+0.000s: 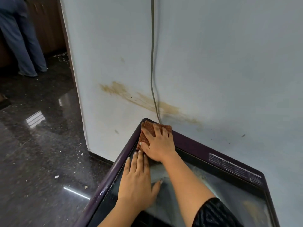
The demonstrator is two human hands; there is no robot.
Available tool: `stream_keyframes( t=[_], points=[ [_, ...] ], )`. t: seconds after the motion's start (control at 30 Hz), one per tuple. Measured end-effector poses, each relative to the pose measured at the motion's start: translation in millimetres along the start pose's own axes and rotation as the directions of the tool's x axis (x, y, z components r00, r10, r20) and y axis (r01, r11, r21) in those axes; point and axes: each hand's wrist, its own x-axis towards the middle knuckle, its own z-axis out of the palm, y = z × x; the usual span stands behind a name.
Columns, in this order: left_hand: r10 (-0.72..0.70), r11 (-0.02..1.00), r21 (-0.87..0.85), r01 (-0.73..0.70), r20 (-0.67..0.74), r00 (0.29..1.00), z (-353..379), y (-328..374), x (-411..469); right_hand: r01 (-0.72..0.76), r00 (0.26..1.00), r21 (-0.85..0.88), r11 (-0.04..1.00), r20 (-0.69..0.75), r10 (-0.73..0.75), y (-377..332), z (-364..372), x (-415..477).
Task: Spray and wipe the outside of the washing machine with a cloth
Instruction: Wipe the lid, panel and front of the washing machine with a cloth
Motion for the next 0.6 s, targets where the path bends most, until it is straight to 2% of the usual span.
stream_keyframes(
  t=[0.07, 0.2, 0.23, 0.3, 0.37, 0.43, 0.5, 0.6],
  points=[
    [0.009, 1.000, 0.013, -0.009, 0.005, 1.000, 0, 0, 1, -0.059, 0.998, 0.018, 0.998, -0.003, 0.059, 6, -1, 3],
    [-0.018, 1.000, -0.020, 0.018, -0.013, 1.000, 2, 0, -4, -0.293, 0.955, 0.108, 0.950, -0.013, 0.296, 16, 6, -19],
    [-0.037, 0.999, -0.025, 0.037, -0.019, 0.999, 1, 0, -5, -0.293, 0.954, 0.100, 0.951, -0.030, 0.297, 11, 11, -28],
    [-0.061, 0.998, -0.033, 0.059, -0.046, 0.997, -2, 2, -7, -0.188, 0.979, 0.088, 0.978, -0.058, 0.193, -4, 16, -37],
    [-0.101, 0.994, -0.035, 0.099, -0.047, 0.994, -8, 3, -7, -0.054, 0.997, 0.108, 0.993, -0.049, 0.060, -15, 16, -28],
    [-0.088, 0.996, 0.008, 0.088, -0.061, 0.994, -9, 3, -7, -0.017, 1.000, 0.123, 0.992, -0.012, 0.018, -15, 10, -9],
    [-0.052, 0.999, 0.008, 0.052, -0.025, 0.998, -7, 3, -7, -0.098, 0.995, 0.157, 0.983, 0.025, 0.095, -3, 6, 4],
    [-0.001, 1.000, -0.023, 0.001, -0.026, 1.000, -3, 10, -9, -0.301, 0.952, 0.199, 0.932, 0.004, 0.307, 31, 10, -10]
  ],
)
